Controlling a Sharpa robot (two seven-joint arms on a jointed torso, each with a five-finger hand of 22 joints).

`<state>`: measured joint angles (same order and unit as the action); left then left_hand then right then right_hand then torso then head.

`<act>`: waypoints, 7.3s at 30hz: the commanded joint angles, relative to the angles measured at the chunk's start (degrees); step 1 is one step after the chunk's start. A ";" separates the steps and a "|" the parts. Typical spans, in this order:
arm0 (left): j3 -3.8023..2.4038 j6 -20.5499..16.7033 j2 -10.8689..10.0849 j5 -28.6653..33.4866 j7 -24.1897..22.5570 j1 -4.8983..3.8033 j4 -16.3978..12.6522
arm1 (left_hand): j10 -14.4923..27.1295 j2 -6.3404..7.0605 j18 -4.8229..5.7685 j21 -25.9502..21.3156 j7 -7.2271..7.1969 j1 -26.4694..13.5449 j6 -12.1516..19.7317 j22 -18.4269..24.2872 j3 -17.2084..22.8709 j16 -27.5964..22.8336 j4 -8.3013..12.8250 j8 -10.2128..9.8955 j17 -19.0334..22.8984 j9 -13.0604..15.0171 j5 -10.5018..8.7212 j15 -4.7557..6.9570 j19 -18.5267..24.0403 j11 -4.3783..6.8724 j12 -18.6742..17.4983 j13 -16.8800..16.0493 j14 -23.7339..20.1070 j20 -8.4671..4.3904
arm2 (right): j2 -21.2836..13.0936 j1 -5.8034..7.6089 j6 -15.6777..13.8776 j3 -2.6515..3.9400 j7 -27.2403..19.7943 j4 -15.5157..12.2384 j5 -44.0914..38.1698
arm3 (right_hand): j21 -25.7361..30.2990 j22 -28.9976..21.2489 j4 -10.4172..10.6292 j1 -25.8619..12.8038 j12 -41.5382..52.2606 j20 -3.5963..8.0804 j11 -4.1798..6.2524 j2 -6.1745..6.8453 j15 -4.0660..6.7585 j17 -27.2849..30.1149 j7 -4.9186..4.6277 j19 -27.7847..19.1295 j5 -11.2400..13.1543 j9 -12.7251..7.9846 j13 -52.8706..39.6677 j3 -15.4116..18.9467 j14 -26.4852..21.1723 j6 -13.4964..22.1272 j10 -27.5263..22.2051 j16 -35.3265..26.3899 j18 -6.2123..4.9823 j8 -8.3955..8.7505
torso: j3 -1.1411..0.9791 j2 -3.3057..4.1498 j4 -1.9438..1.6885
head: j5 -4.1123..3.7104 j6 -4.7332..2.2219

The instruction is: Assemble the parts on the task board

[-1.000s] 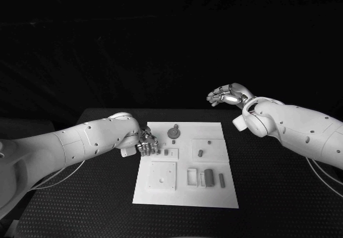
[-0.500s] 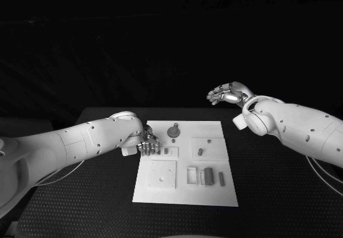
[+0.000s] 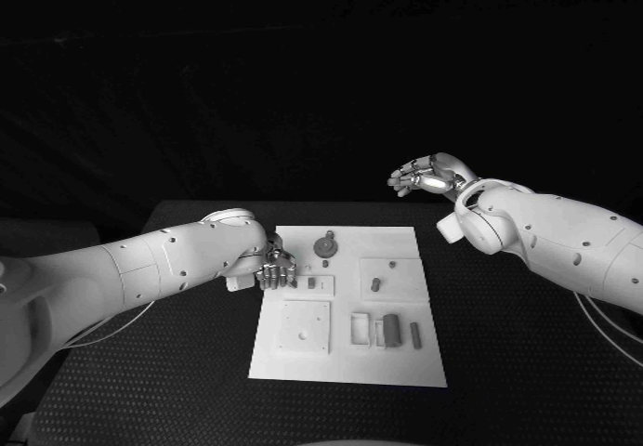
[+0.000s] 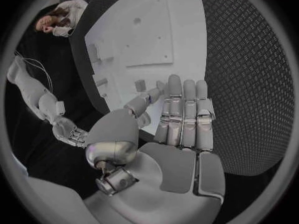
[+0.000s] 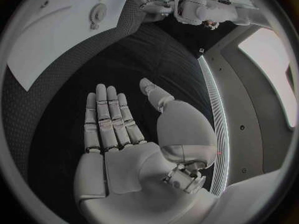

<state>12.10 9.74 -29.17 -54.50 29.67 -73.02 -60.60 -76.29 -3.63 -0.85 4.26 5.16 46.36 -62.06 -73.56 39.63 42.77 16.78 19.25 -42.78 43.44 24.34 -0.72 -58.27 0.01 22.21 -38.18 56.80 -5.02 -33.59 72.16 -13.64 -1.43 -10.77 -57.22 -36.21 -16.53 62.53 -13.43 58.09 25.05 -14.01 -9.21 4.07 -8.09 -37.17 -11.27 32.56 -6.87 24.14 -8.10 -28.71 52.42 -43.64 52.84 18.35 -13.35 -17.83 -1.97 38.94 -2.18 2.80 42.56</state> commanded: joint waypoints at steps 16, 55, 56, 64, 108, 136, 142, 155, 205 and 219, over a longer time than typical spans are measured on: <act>0.09 -1.57 0.29 -2.19 0.17 0.03 -1.13 | -0.86 -0.02 0.82 0.21 -2.24 -0.22 -2.80 -0.47 0.86 0.78 0.03 0.24 0.21 0.60 0.35 0.21 -0.50 1.46 0.68 -0.39 0.39 -0.15 | -0.03 -0.06 0.80 0.03 -0.35 -0.07 -0.02 | 0.42 0.11 0.25 0.20 -0.32 0.02 0.00 0.15 -0.08 -0.13 -0.93 -0.18 -0.12 -0.10 0.10 0.00 -0.27 0.40 0.23 -0.43 0.63 -0.22 | -0.04 0.01 0.00 | 0.01 0.05; 0.41 -2.53 0.27 -6.41 0.17 0.05 -3.49 | -1.76 -0.13 0.72 0.16 -3.02 -1.49 -4.37 -1.53 -0.39 2.18 -0.17 0.77 0.88 1.77 0.05 0.68 -1.93 1.86 2.44 -1.38 1.36 -0.61 | 0.00 -0.07 0.77 0.02 -0.31 -0.15 -0.02 | 0.56 0.22 0.31 0.17 -0.32 0.02 0.00 0.18 -0.09 -0.21 -0.93 -0.16 -0.13 -0.15 0.15 0.03 -0.27 0.40 0.25 -0.53 0.63 -0.25 | -0.02 0.03 0.02 | 0.19 0.35; 0.41 -2.55 0.29 -6.40 0.14 0.05 -3.50 | -1.76 -0.12 0.72 0.16 -3.02 -1.49 -4.38 -1.53 -0.39 2.19 -0.18 0.77 0.88 1.77 0.05 0.68 -1.93 1.85 2.44 -1.38 1.36 -0.60 | 0.01 -0.07 0.76 0.02 -0.31 -0.15 -0.02 | 0.56 0.22 0.32 0.17 -0.32 0.02 0.00 0.18 -0.09 -0.21 -0.93 -0.16 -0.13 -0.16 0.15 0.04 -0.27 0.40 0.25 -0.53 0.63 -0.25 | -0.02 0.03 0.02 | 0.19 0.35; 0.41 -2.33 0.47 -5.63 -0.02 0.06 -3.45 | -1.74 -0.06 0.74 0.14 -3.02 -1.51 -4.36 -1.56 -0.46 2.20 -0.18 0.75 0.92 1.80 -0.07 0.68 -1.94 1.85 2.47 -1.40 1.35 -0.60 | -0.02 -0.07 0.76 0.02 -0.30 -0.15 -0.02 | 0.59 0.24 0.33 0.16 -0.33 0.02 0.00 0.18 -0.10 -0.22 -0.94 -0.15 -0.13 -0.17 0.16 0.04 -0.27 0.41 0.25 -0.55 0.63 -0.25 | -0.02 0.00 0.02 | 0.15 0.34; 0.40 -1.52 0.82 -4.18 -0.40 0.07 -2.89 | -0.87 3.05 0.76 -0.41 -2.63 -3.24 -3.77 -1.42 -2.35 2.42 -2.45 -0.41 2.35 2.15 -9.61 0.54 -1.65 1.72 1.95 -0.94 0.71 -0.50 | -0.13 -0.10 0.75 0.02 -0.32 -0.14 -0.01 | 0.74 0.37 0.40 0.14 -0.33 0.02 0.00 0.22 -0.11 -0.31 -0.96 -0.12 -0.13 -0.23 0.21 0.06 -0.25 0.42 0.26 -0.64 0.63 -0.28 | -0.02 0.01 0.03 | -0.08 0.34; 0.58 1.42 1.74 -9.61 -3.61 0.18 -1.86 | -0.38 2.36 0.78 -0.39 -2.41 1.51 -3.43 -1.39 -1.50 2.70 -0.92 -0.91 2.90 2.42 -10.08 0.37 -1.25 1.57 1.82 -0.80 0.14 -0.32 | 0.10 -0.15 0.77 0.02 -0.34 -0.06 -0.01 | 0.85 0.45 0.50 0.09 -0.33 0.02 0.00 0.22 -0.10 -0.36 -0.96 -0.10 -0.13 -0.28 0.25 0.08 -0.25 0.43 0.27 -0.71 0.63 -0.30 | -0.01 0.04 0.04 | -0.18 0.56; 0.59 1.93 1.73 -11.33 -4.00 0.17 -1.80 | -0.39 2.16 0.79 -0.37 -2.41 2.38 -3.46 -1.40 -1.45 2.79 -0.80 -0.94 2.96 2.50 -9.90 0.34 -1.21 1.56 1.85 -0.80 0.10 -0.30 | 0.10 -0.16 0.76 0.02 -0.34 -0.05 -0.01 | 0.87 0.46 0.51 0.08 -0.33 0.02 0.00 0.21 -0.10 -0.38 -0.97 -0.09 -0.13 -0.28 0.26 0.08 -0.25 0.43 0.27 -0.72 0.63 -0.31 | -0.01 0.03 0.03 | -0.20 0.60; 0.64 2.23 2.21 -13.29 -4.96 0.15 -1.64 | -0.42 2.12 0.80 -0.35 -2.44 3.34 -3.53 -1.43 -1.50 2.90 -0.72 -0.97 3.04 2.60 -9.90 0.34 -1.21 1.55 1.93 -0.84 0.07 -0.28 | 0.25 -0.22 0.76 0.02 -0.35 0.01 -0.01 | 0.93 0.51 0.52 0.10 -0.33 0.03 0.00 0.21 -0.10 -0.41 -0.96 -0.09 -0.13 -0.31 0.27 0.07 -0.24 0.43 0.27 -0.75 0.62 -0.32 | 0.00 0.03 0.02 | -0.27 0.64; 0.80 -3.28 0.86 -8.99 -4.40 0.17 -2.98 | -0.44 2.79 0.83 -0.37 -2.41 3.20 -3.60 -1.36 -2.49 3.12 -1.69 -1.10 3.30 2.78 -10.44 0.33 -1.34 1.56 2.02 -0.83 0.13 -0.27 | -0.02 -0.31 0.75 0.02 -0.35 0.03 -0.01 | 1.10 0.65 0.51 0.18 -0.33 0.03 0.01 0.22 -0.10 -0.50 -0.95 -0.04 -0.13 -0.37 0.33 0.07 -0.23 0.43 0.29 -0.86 0.62 -0.37 | -0.04 0.02 0.04 | -0.28 0.43; 0.77 -3.55 0.65 -8.98 -4.52 0.17 -3.10 | -0.48 2.88 0.79 -0.36 -2.44 3.26 -3.65 -1.35 -2.50 3.16 -1.79 -1.10 3.34 2.80 -10.41 0.36 -1.38 1.59 2.05 -0.83 0.17 -0.30 | -0.06 -0.37 0.77 0.02 -0.35 0.05 -0.01 | 1.16 0.69 0.50 0.21 -0.33 0.03 0.01 0.23 -0.10 -0.53 -0.95 -0.03 -0.13 -0.39 0.34 0.07 -0.22 0.44 0.29 -0.89 0.61 -0.38 | -0.02 0.01 0.04 | -0.28 0.43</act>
<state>12.75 6.40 -28.57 -63.84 25.24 -73.08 -63.55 -76.97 -1.27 -0.85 4.04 2.73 49.52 -65.91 -74.89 37.32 45.65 15.02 18.43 -39.50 46.30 14.14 -0.41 -59.80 1.52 24.34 -39.04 57.11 -5.53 -33.65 71.83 -13.56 -1.44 -10.70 -57.15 -36.19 -15.64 63.15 -13.27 58.09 25.05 -14.01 -9.21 4.07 -8.02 -37.60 -11.27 32.56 -6.87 23.80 -7.81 -28.55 52.49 -43.64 52.84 17.68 -13.35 -17.83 -1.99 38.96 -2.15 2.52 43.01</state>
